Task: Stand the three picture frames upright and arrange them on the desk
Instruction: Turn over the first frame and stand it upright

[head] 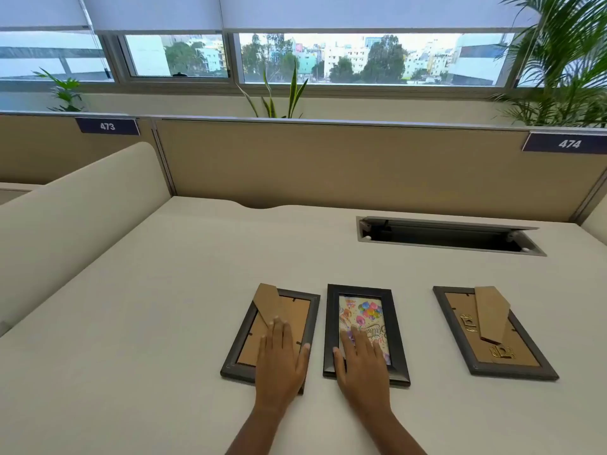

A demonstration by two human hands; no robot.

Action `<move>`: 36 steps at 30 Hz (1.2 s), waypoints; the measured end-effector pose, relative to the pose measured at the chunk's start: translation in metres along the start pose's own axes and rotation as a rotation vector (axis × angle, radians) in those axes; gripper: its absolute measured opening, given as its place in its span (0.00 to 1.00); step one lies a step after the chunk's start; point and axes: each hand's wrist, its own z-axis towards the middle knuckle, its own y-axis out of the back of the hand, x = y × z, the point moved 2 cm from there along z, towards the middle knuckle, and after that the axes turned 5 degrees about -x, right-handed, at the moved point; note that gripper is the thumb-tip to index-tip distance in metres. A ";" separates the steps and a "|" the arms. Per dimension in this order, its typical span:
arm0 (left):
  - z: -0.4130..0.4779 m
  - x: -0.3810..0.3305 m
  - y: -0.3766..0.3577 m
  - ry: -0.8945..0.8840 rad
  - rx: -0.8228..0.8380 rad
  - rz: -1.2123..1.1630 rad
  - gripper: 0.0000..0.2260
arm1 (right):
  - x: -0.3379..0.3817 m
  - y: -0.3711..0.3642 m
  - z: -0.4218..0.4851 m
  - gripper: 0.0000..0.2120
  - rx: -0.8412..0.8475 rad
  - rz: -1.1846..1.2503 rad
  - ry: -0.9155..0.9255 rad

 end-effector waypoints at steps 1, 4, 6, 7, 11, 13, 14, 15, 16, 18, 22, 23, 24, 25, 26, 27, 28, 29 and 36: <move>0.001 0.002 0.000 -0.010 -0.012 -0.012 0.27 | 0.000 0.000 0.001 0.13 -0.017 0.039 -0.017; -0.003 0.006 0.012 0.010 -0.133 0.037 0.29 | 0.004 0.000 0.001 0.11 -0.014 0.073 0.030; -0.003 0.010 0.021 0.059 -0.197 0.099 0.35 | 0.013 0.000 -0.002 0.10 -0.047 0.061 0.133; -0.003 0.014 0.026 0.117 -0.193 0.129 0.33 | 0.019 0.002 -0.005 0.09 -0.060 0.064 0.183; -0.001 0.034 0.027 0.324 -0.088 0.160 0.27 | 0.047 0.007 -0.017 0.13 0.104 0.121 0.225; 0.000 0.035 0.030 0.299 -0.098 0.184 0.24 | 0.054 0.011 -0.017 0.14 0.130 0.129 0.151; 0.000 0.034 0.033 0.284 -0.113 0.169 0.22 | 0.057 0.013 -0.016 0.15 0.144 0.166 0.079; 0.001 0.033 0.036 0.284 -0.122 0.140 0.20 | 0.061 0.012 -0.014 0.19 0.221 0.210 0.014; 0.003 0.034 0.038 0.299 -0.118 0.106 0.19 | 0.062 0.007 -0.013 0.22 0.250 0.254 -0.043; 0.006 0.034 0.040 0.322 -0.118 0.049 0.17 | 0.066 0.002 -0.013 0.26 0.351 0.371 -0.130; 0.010 0.032 0.049 0.398 -0.059 -0.038 0.16 | 0.076 0.001 -0.011 0.30 0.464 0.522 -0.234; 0.011 0.033 0.051 0.430 -0.043 -0.082 0.16 | 0.076 0.002 -0.009 0.29 0.478 0.552 -0.270; 0.013 0.035 0.052 0.467 -0.022 -0.130 0.15 | 0.075 0.003 -0.007 0.28 0.492 0.581 -0.305; 0.016 0.039 0.052 0.497 -0.001 -0.179 0.14 | 0.074 0.005 -0.005 0.27 0.499 0.606 -0.329; 0.018 0.044 0.052 0.516 0.019 -0.237 0.13 | 0.072 0.008 -0.004 0.25 0.502 0.622 -0.338; 0.021 0.049 0.051 0.514 0.036 -0.301 0.11 | 0.070 0.009 -0.004 0.24 0.496 0.628 -0.335; 0.023 0.054 0.052 0.508 0.061 -0.374 0.08 | 0.068 0.010 -0.003 0.22 0.488 0.634 -0.332; 0.025 0.057 0.054 0.505 0.091 -0.446 0.09 | 0.064 0.012 -0.002 0.20 0.471 0.650 -0.330; 0.033 0.054 0.085 0.706 0.288 -1.068 0.11 | 0.035 0.033 0.021 0.20 0.337 0.857 -0.271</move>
